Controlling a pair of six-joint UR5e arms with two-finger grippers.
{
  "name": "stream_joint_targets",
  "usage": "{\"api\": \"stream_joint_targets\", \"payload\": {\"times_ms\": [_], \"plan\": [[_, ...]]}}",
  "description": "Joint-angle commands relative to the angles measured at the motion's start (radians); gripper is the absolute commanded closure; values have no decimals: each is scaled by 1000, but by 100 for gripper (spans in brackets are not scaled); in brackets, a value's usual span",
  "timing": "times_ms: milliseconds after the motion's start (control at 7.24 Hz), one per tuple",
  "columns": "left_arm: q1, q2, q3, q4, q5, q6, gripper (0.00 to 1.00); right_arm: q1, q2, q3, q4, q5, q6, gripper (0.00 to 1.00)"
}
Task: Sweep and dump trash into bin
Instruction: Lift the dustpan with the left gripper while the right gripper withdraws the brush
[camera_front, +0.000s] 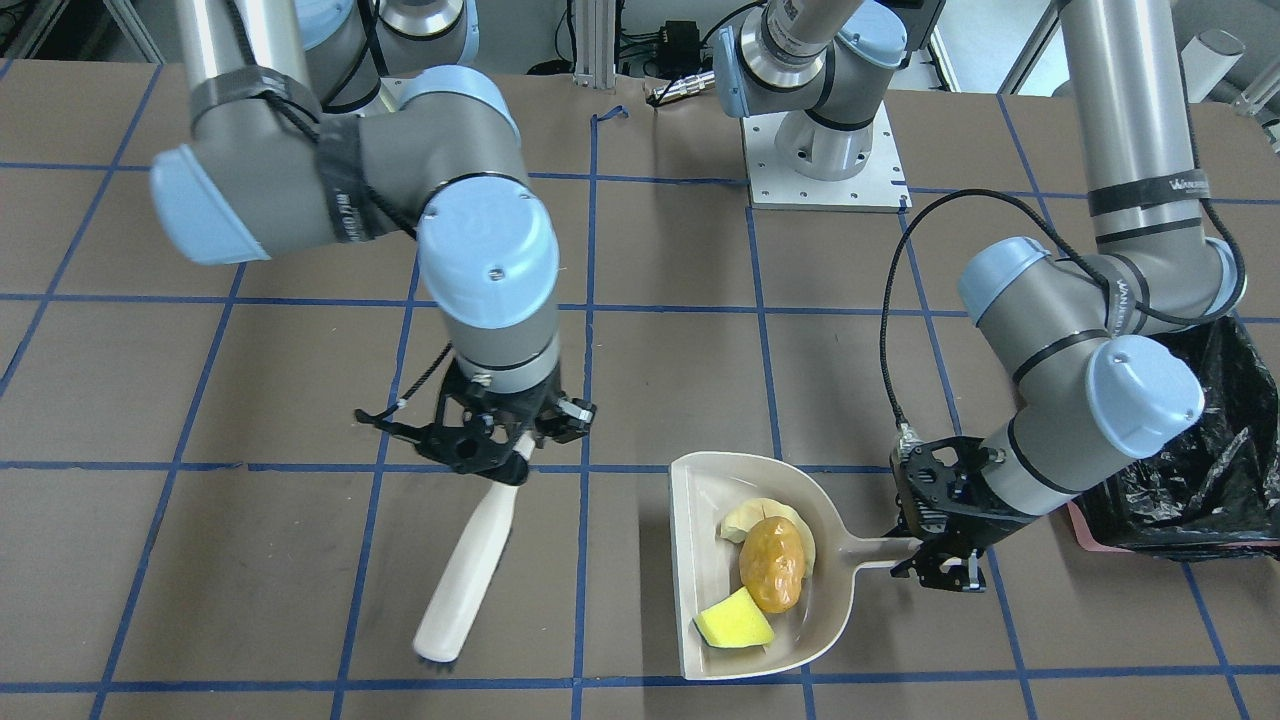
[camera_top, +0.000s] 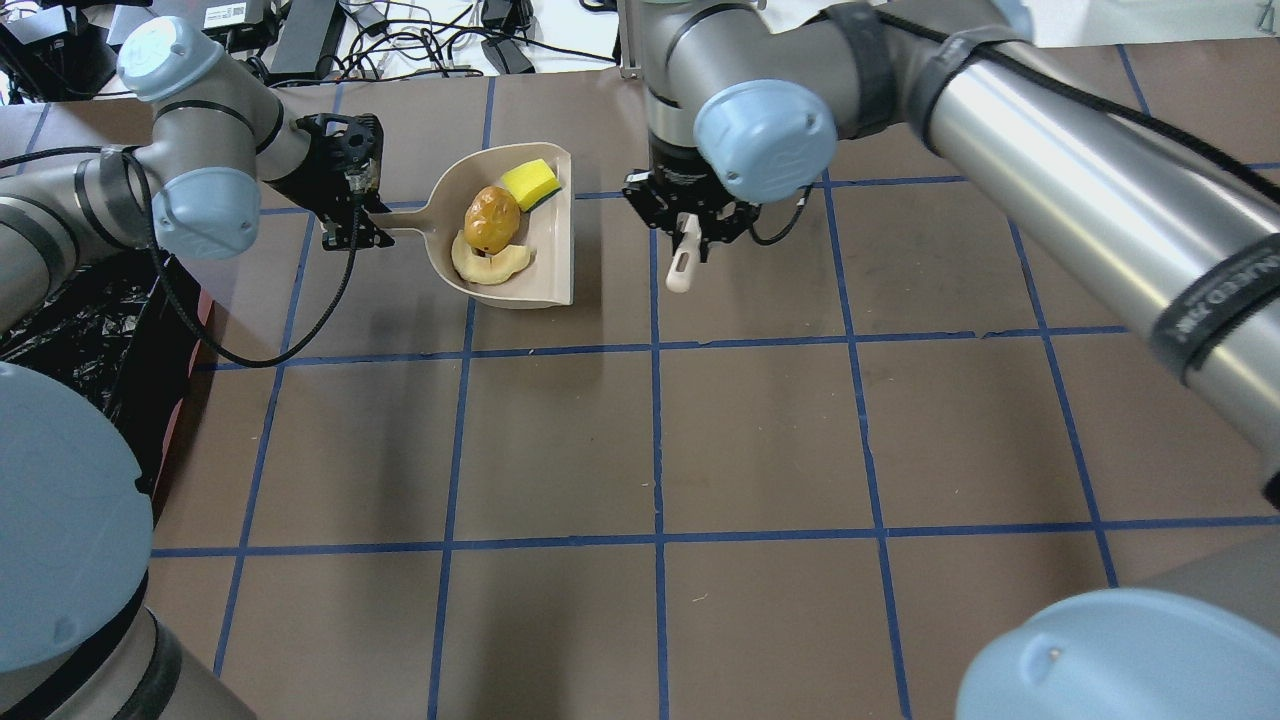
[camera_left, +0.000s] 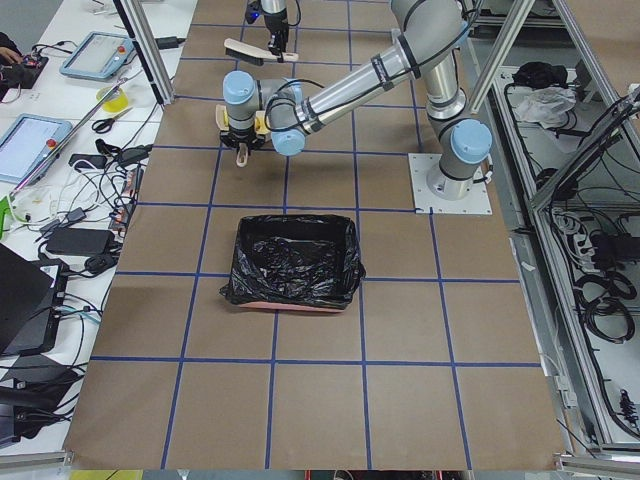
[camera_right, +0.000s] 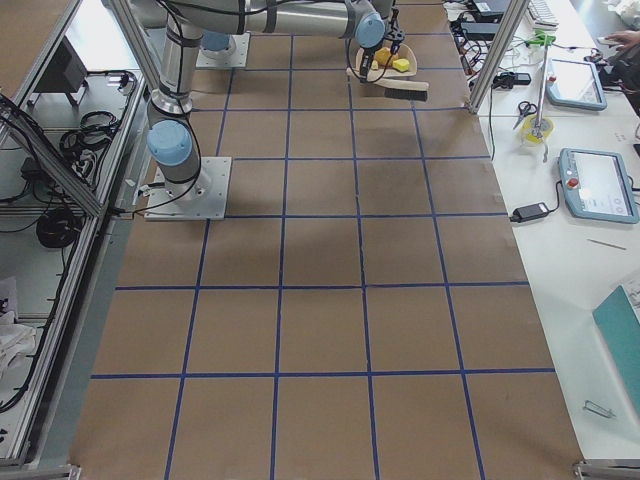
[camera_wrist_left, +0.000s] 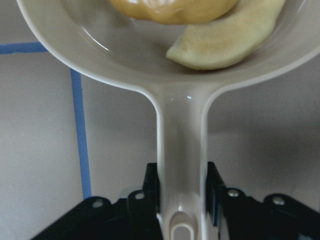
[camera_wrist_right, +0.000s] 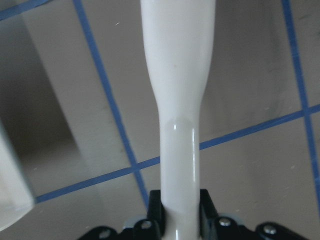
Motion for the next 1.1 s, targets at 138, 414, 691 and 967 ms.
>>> {"api": "stream_joint_targets", "payload": {"times_ms": [138, 414, 691, 967], "plan": [[131, 75, 91, -362, -168, 66, 100, -240, -76, 113, 1, -17, -345, 100], [230, 110, 186, -577, -111, 213, 100, -349, -76, 117, 6, -17, -536, 100], [334, 120, 292, -693, 5, 360, 100, -482, -76, 186, -11, -14, -713, 100], [490, 105, 366, -765, 80, 436, 100, -546, -75, 252, -106, -17, -811, 100]]}}
